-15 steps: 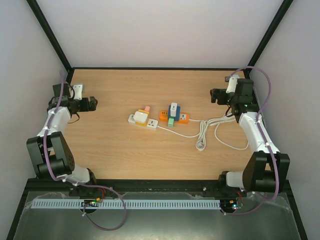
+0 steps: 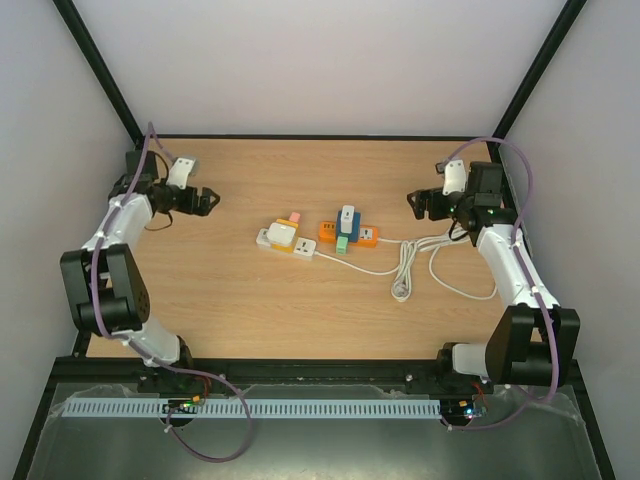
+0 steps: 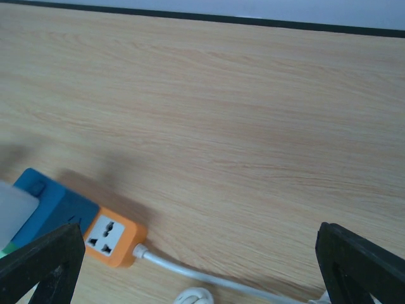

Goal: Pull the plug off the socket

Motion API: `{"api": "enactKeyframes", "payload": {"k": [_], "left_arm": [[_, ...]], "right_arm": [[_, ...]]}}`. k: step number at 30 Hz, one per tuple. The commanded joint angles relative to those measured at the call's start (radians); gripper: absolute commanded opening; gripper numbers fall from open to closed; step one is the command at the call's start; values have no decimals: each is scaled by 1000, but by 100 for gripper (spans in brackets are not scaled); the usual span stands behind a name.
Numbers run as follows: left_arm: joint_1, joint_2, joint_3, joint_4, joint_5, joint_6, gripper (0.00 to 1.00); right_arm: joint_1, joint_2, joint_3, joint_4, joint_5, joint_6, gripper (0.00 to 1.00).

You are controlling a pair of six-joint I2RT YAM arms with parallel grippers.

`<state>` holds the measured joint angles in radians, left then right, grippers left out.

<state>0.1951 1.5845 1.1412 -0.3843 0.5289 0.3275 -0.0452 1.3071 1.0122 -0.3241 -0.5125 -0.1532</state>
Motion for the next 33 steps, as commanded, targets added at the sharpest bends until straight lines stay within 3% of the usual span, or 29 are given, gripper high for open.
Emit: {"api": "enactKeyframes", "payload": {"k": [1,8,20,26,33], "left_arm": [[-47,106,109,-88,112,79,100],[-143,287,244,-126,153,89,92],[-262,554,443,-205,191,87,64],[-319,598,441,-242,191,129,53],[-329,557,326,-254,212,185,46]], "right_arm": [[7,-38,14,-60,-93,-42,98],[10,-46,19,-111,-188,-55,98],[21,-60,-7,-125,-243,-50,98],[22,-79,-6,-136,-255,-60,98],[32,-106,-24,-122,-298,-90,98]]}}
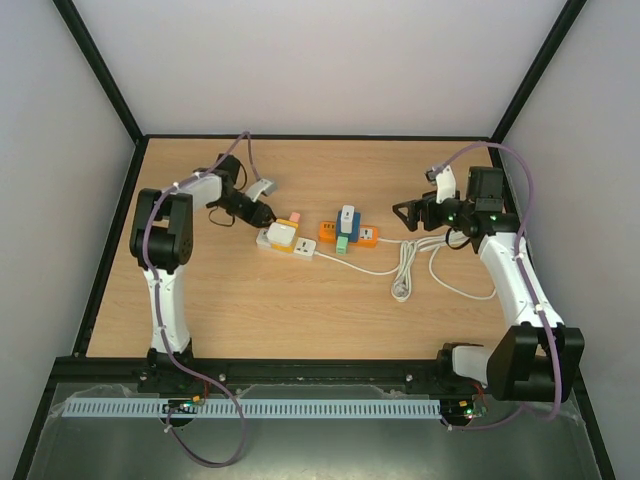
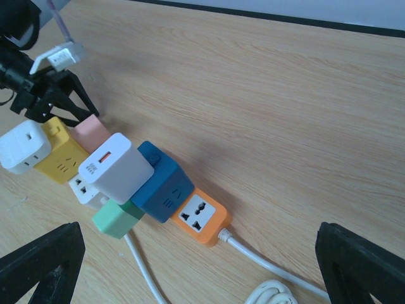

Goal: Pull the plug off the socket

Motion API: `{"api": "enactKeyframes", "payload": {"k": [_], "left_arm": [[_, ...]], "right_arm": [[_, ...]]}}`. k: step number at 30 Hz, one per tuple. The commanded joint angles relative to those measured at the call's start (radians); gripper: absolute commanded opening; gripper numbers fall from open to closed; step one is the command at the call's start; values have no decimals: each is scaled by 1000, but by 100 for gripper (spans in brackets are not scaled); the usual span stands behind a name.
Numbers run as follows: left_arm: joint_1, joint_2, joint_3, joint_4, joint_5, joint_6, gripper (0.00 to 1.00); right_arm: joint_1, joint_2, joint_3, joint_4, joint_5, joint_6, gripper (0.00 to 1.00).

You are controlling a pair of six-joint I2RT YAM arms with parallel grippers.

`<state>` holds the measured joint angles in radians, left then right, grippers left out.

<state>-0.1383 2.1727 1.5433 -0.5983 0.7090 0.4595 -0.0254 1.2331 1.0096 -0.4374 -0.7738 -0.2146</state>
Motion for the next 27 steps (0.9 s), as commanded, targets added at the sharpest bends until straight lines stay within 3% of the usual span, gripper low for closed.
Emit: {"api": "enactKeyframes", "payload": {"k": [1,6,16,23,27], "left_arm": [[5,-38,-99,-36,31,58,45],[5,-79,-204,-23,11,91,40],[6,-186,-388,1,12,135,40],[10,-314,-484,9,2,118,43],[22,-390,-507,36,-29,75,56]], "right_arm": [[14,-36,-24,-5,-41,-32,98],[17,-44,-26,3,-82,-47,98],[19,-53,-51,22,-103,-55,98],[19,-50,-82,62,-121,-45,98],[19,-41,-80,70,-126,-39,98]]}}
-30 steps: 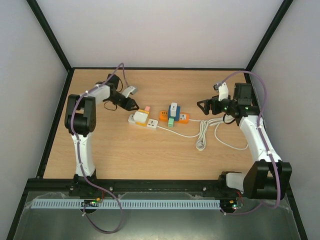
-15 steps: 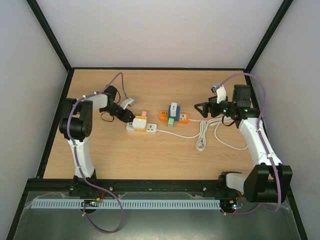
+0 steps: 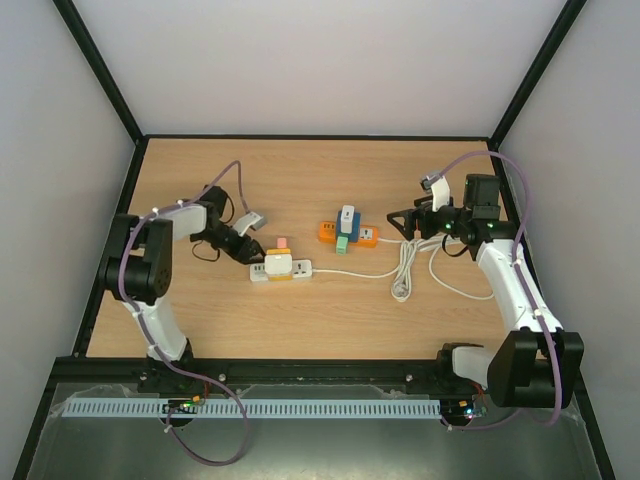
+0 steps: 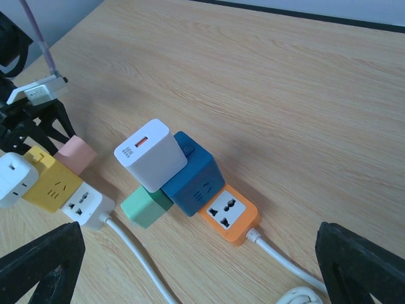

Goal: Pull the plug off the socket

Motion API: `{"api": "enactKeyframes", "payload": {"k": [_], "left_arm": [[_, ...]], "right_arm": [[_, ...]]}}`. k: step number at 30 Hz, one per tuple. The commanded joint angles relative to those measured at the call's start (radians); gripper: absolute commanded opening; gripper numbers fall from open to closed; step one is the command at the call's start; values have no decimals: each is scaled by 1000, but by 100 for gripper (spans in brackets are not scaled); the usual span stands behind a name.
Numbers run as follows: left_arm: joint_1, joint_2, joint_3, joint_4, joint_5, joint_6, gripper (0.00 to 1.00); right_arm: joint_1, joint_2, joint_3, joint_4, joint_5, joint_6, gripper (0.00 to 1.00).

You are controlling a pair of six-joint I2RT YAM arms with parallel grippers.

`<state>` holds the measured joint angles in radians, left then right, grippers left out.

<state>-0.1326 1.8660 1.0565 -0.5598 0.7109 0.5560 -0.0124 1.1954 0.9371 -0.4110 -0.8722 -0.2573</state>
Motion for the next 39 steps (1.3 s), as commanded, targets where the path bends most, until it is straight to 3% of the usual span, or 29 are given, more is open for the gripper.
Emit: {"api": "enactKeyframes", "payload": {"k": [1,5,11,17,22,26,35,39], "left_arm": [[25,-105,-20,6,-41,-31,61],[93,-186,-10,25,-56,-47,79],[140,-367,-12,13,-116,43,92],[119,-639,-144,111,-161,171,99],[32,-822,-250,180,-176,307,99],[-40,-826,-264,141,-179,372,97],[-348,-826,-310,163,-404,416,95],[-398,-837,-335,169,-401,412,93]], "right_arm": [[6,-3,-8,46,-29,4,98],[6,-9,-12,52,-30,5,98],[6,-12,-16,57,-34,10,98],[7,-7,-28,86,-34,34,98],[7,4,-30,99,-18,39,98],[8,1,-43,108,0,38,98],[8,23,-47,108,32,25,98],[8,38,-42,106,33,25,98]]}}
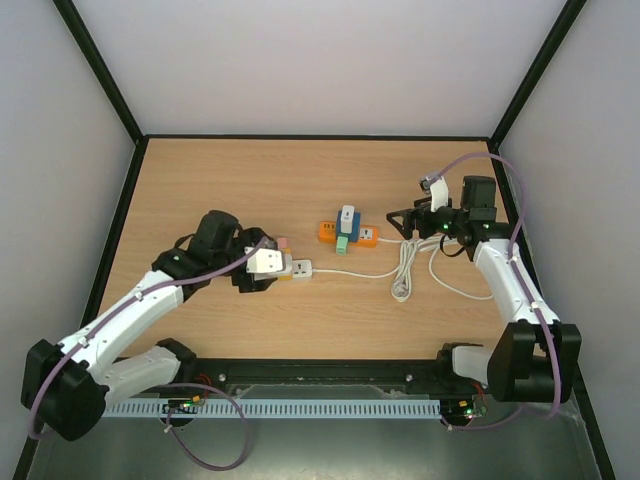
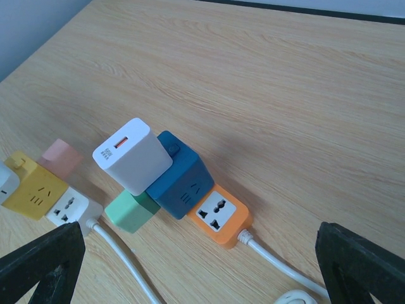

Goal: Pull the plug off the socket

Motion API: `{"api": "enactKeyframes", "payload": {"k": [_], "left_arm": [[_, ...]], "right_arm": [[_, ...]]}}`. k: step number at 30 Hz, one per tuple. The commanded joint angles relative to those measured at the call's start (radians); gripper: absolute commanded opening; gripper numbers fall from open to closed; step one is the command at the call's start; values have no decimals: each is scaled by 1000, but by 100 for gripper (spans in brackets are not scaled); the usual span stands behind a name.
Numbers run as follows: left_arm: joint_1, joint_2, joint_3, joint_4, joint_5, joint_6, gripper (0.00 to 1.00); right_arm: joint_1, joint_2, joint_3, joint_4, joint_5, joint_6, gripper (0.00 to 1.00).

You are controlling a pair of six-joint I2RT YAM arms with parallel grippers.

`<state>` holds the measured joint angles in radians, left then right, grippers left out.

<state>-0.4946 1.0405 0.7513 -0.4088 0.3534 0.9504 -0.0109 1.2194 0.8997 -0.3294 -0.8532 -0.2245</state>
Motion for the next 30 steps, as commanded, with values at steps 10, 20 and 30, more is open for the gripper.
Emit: {"api": "enactKeyframes", "payload": {"k": [10,20,30], "left_arm": [[-65,-60,-159,146,-110,-8,82],[-101,-3,-208,283,-187,45,73],[-133,38,-178,309,-247,40,63]], "right_arm": [[6,42,-1,12,16,-16,98],[6,42,-1,7,26,-23,98],[6,34,-1,7,30,-21,98]]}}
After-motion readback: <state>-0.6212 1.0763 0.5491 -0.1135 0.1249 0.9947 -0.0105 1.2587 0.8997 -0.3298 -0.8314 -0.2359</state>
